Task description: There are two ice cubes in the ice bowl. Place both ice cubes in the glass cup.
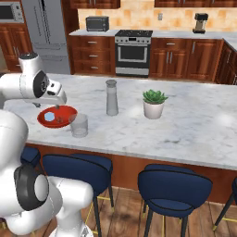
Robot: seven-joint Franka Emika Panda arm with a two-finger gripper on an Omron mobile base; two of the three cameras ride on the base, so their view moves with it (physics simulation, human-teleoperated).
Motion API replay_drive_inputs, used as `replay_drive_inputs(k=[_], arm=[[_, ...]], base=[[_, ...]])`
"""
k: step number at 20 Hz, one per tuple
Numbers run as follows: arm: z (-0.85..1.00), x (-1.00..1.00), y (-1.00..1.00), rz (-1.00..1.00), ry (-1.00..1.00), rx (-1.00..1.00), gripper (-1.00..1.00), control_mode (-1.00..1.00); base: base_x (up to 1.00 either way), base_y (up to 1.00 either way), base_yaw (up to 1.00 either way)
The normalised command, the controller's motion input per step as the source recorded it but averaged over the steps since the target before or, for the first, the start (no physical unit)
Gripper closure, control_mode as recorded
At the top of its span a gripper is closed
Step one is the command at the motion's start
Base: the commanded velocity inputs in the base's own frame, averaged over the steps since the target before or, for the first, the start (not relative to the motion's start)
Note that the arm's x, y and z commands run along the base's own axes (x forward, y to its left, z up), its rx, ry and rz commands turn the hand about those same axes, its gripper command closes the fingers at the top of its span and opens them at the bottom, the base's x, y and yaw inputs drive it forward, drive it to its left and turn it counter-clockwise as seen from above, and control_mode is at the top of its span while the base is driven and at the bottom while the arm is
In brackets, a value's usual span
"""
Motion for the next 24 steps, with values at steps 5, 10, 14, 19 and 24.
replay_drive_inputs(k=[5, 10, 14, 19, 24], arm=[[0.00, 0.18, 0.63, 0.00, 0.00, -0.02, -1.00, -1.00], [-0.01, 0.21, 0.77, 0.00, 0.03, -0.08, -1.00, -1.00], [-0.04, 0.30, 0.77, 0.00, 0.05, -0.08, -1.00, -1.00], [-0.15, 0.29, 0.60, 0.00, 0.08, -0.03, -1.00, -1.00], [-0.26, 0.07, 0.01, 0.00, 0.10, -0.02, -1.00, -1.00]], base=[[0.00, 0.00, 0.00], [0.00, 0.00, 0.00], [0.00, 0.00, 0.00], [0.00, 0.00, 0.00], [0.00, 0.00, 0.00]])
